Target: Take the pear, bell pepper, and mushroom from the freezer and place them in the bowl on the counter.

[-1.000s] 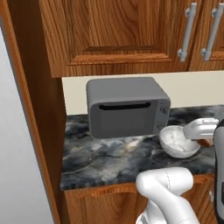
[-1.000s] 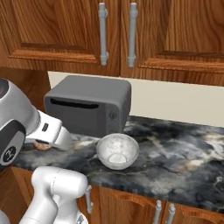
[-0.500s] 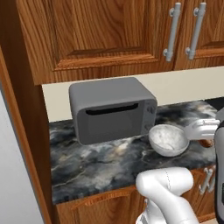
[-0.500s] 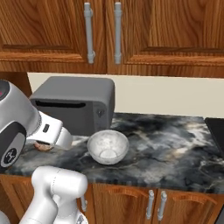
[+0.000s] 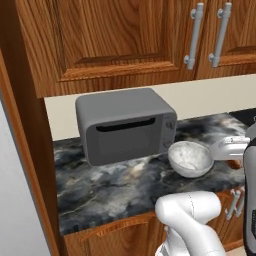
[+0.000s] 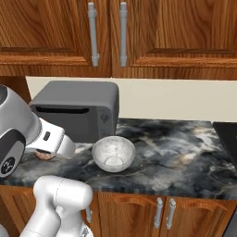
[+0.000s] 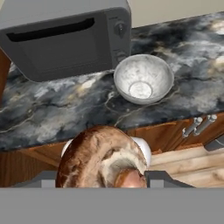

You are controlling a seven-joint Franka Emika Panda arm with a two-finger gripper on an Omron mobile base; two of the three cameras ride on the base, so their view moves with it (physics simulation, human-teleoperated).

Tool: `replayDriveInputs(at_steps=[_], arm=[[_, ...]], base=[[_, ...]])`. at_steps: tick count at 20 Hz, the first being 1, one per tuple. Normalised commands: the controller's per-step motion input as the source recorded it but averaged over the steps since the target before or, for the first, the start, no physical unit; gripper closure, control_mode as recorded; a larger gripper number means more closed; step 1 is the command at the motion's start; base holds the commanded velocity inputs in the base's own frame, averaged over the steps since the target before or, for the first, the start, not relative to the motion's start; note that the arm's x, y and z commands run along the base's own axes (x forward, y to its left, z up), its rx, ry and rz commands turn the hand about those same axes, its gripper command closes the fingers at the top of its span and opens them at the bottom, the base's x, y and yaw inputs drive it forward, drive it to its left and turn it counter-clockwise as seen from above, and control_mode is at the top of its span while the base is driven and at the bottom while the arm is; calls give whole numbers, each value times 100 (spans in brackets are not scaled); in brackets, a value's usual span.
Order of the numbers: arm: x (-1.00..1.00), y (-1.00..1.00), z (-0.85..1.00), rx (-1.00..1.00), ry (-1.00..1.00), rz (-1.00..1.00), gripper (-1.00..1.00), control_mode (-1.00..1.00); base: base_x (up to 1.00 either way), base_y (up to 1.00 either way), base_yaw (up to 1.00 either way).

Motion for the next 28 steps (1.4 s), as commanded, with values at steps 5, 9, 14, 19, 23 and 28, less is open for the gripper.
replayDriveInputs(at_steps=[5,9,14,19,23,28], arm=[[46,-5,-14,-1,11,-6,100,-100],[60,-4,-29,-7,3,-12,100,-100],[33,-13,-33,-6,0,-12,100,-100],[31,-18,-56,0,2,0,100,-100],[57,-16,-30,0,0,0,100,-100],[55,-22,-21,0,0,0,100,-100]], base=[[21,0,-4],[0,0,0],[0,0,0],[0,0,0],[0,0,0],[0,0,0]])
